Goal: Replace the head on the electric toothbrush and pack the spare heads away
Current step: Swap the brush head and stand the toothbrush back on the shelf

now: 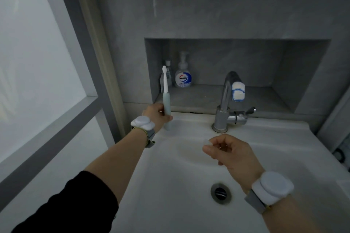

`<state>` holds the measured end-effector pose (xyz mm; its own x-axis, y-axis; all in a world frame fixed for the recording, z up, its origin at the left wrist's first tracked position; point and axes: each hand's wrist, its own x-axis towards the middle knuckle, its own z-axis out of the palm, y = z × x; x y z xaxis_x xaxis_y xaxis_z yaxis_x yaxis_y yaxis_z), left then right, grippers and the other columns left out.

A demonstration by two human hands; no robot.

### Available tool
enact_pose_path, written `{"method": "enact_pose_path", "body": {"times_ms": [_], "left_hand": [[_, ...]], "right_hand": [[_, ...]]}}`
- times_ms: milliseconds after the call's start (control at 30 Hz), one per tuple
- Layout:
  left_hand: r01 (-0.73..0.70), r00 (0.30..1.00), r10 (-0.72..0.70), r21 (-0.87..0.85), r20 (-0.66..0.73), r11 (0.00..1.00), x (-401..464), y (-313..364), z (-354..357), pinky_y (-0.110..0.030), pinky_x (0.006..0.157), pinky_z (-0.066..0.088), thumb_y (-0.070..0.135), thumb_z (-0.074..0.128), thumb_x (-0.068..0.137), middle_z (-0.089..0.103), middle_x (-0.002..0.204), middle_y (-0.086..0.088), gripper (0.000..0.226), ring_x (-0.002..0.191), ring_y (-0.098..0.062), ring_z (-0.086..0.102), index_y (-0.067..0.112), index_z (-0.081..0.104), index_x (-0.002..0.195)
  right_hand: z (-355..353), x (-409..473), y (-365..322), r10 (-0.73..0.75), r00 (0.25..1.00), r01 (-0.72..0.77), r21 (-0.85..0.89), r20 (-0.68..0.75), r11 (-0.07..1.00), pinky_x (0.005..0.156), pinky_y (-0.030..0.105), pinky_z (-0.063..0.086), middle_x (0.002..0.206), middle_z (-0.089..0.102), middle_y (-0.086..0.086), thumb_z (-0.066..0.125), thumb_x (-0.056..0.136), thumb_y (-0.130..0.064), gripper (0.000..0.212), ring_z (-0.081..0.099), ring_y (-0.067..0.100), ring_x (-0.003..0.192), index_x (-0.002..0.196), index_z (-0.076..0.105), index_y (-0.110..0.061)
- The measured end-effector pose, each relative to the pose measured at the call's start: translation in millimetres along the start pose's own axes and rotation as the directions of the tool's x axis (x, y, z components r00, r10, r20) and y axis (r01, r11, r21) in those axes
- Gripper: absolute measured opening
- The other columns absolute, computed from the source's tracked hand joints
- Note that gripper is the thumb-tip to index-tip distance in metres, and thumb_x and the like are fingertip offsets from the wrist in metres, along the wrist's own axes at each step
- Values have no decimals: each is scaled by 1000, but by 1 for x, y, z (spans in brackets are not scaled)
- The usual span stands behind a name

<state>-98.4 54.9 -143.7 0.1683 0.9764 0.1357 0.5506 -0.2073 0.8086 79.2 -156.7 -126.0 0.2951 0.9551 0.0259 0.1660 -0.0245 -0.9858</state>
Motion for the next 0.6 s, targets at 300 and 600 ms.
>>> {"method": "enact_pose_path", "body": {"times_ms": [300, 600], "left_hand": [[-37, 999, 37, 51, 1, 998, -1, -6, 2, -42, 87, 54, 18, 79, 68, 71, 101, -8, 39, 91, -24, 67, 14, 64, 105], [-32, 998, 29, 68, 53, 997, -7, -14, 8, -36, 88, 54, 15, 79, 69, 66, 101, -4, 48, 95, -23, 65, 10, 60, 113]], "right_hand": [[5, -1, 1, 6, 1000, -6, -6, 0, 1000, 55, 18, 49, 75, 63, 1, 81, 70, -22, 19, 56, 12, 63, 84, 69, -15], [5, 0, -2, -20, 1000, 20, -24, 7, 1000, 56, 17, 49, 74, 63, -1, 81, 70, -23, 19, 54, 4, 58, 83, 69, -16]]}}
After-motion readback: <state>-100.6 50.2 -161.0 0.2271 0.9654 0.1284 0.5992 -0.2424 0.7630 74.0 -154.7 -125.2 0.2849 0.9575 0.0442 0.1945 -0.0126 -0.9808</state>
